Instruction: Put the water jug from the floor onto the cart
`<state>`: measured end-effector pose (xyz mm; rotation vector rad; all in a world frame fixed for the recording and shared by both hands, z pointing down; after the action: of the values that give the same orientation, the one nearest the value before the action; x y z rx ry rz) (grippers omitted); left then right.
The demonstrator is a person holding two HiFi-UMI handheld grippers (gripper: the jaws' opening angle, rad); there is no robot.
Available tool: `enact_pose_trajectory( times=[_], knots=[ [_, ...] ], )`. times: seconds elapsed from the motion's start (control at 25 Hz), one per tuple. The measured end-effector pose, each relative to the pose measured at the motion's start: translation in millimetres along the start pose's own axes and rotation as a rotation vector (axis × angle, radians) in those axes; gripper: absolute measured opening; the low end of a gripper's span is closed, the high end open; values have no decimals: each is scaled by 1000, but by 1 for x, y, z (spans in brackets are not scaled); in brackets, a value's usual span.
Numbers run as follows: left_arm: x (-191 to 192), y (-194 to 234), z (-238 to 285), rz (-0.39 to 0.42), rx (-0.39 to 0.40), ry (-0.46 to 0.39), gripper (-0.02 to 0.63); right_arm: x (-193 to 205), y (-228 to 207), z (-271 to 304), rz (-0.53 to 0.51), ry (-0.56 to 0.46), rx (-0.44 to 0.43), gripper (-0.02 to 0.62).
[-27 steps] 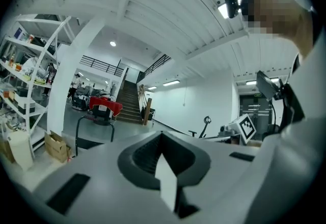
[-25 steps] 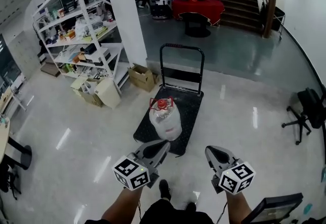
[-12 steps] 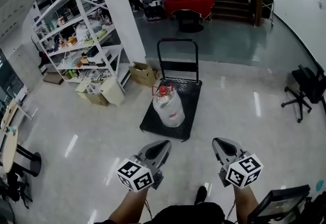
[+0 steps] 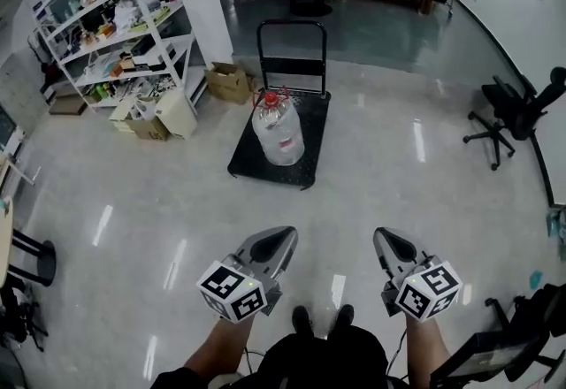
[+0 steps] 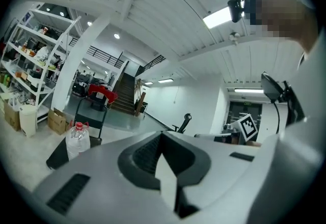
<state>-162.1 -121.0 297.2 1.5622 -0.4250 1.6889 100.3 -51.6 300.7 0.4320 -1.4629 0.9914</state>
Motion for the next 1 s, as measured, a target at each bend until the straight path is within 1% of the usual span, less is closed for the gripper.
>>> enact_pose_trajectory(
  times=[0.16,0.32,0.44,0.52,0.64,0.68,0.84,1.0],
  knots=[
    [15,-31,-42,12,6,-10,2,17,31,-41,-17,-13,6,3],
    [34,-72,-90,45,-20,-22,2,41,64,-89,-18,-42,-12,3],
    [60,-109,-128,30,-54,-20,2,66,87,-138,-19,-37,-38,3],
    [76,-136,-152,23,-65,-20,2,80,99,-173,-29,-30,-40,3],
    [88,-170,-187,21,-67,-26,2,86,120,-221,-50,-74,-23,3],
    [89,-178,-199,26,-72,-24,2,87,128,-232,-53,-83,-15,3],
    [98,-199,-246,26,-86,-13,2,104,158,-260,-33,-48,35,3],
    [113,-211,-290,65,-52,-22,2,125,202,-281,-31,-61,48,3]
  ],
)
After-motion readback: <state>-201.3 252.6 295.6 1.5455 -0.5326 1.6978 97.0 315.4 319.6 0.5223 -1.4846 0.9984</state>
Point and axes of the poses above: the fingertips, and each gripper's own axes: z forward along the fingers, y to its left, x out of its underside, the point moved 8 cm from there along -z, backward along the fingers, and after that the axes turned 15 degrees about -x, right-handed, at the moved point
